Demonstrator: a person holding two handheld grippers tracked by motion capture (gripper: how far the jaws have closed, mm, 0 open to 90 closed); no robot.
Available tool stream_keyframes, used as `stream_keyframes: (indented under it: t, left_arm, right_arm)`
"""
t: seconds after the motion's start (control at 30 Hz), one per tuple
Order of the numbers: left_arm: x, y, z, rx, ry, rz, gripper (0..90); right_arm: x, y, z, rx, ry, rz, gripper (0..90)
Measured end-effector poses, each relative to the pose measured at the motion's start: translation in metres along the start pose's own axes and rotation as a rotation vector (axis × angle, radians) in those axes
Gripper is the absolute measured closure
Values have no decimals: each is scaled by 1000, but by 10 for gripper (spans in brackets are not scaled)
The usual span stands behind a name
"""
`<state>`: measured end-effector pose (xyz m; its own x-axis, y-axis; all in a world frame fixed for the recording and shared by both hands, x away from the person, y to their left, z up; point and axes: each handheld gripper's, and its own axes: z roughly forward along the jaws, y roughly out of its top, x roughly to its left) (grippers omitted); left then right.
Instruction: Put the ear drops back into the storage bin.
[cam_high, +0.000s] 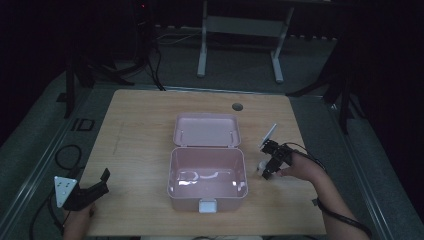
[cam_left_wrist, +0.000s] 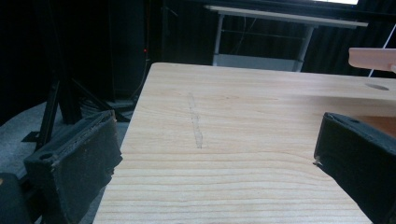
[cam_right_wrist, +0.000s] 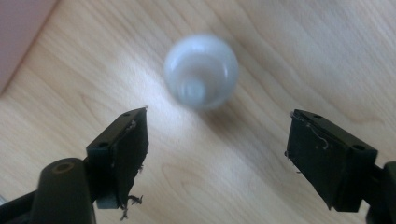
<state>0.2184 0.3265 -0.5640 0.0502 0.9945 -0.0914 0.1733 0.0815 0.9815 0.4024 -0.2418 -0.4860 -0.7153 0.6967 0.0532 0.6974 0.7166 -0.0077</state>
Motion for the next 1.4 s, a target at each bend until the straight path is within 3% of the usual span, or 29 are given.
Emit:
stream_keyframes:
  t: [0.33,0.5,0.57,0.7,0.83,1.13,1.27,1.33,1.4]
  left_arm:
    - [0,0,0,1,-2,1,4]
    - [0,0,0,1,-3,0,4]
    - [0,0,0,1,-3,1,4]
    - [0,0,0,1,-3,1,4]
    - [0,0,0,1,-2,1,5]
    - [0,0,0,1,-1,2,4]
    - [0,0,0,1,-1,2,4]
    - [0,0,0,1,-1,2,4]
    - [0,0,0,1,-1,2,4]
  right_arm:
    - [4,24,17,38,25,2,303]
    - [6,31,24,65,16,6,411]
    - [7,32,26,80,8,-7,427]
    - [9,33,26,95,-9,-49,589]
    - [10,33,23,88,-16,-67,592]
    - [14,23,9,67,-28,-185,593]
    - [20,14,4,66,-28,-295,593]
    - [21,12,3,67,-29,-317,593]
    - [25,7,1,75,-24,-387,593]
